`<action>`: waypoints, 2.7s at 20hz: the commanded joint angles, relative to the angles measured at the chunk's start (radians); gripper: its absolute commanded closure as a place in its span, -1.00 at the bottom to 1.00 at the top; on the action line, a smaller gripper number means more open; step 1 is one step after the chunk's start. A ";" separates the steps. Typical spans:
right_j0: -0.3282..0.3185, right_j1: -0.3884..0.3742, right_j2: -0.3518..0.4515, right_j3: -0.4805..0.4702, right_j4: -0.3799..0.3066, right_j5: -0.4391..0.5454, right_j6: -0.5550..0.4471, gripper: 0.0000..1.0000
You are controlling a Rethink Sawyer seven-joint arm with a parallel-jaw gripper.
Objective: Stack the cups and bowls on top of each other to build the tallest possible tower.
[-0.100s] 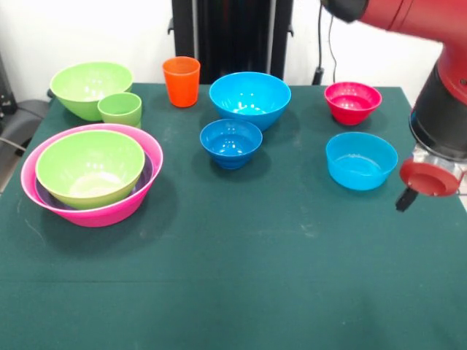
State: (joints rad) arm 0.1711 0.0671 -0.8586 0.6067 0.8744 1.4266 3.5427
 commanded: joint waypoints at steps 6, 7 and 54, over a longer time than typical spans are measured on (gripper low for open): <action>0.015 -0.064 0.093 0.203 -0.097 -0.074 0.022 -1.00; 0.014 -0.065 0.097 0.205 -0.096 -0.081 0.020 -1.00; -0.013 -0.061 0.125 0.231 -0.142 -0.192 -0.103 -1.00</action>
State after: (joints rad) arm 0.1837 0.0045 -0.8566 0.7909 0.8434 1.2419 3.5427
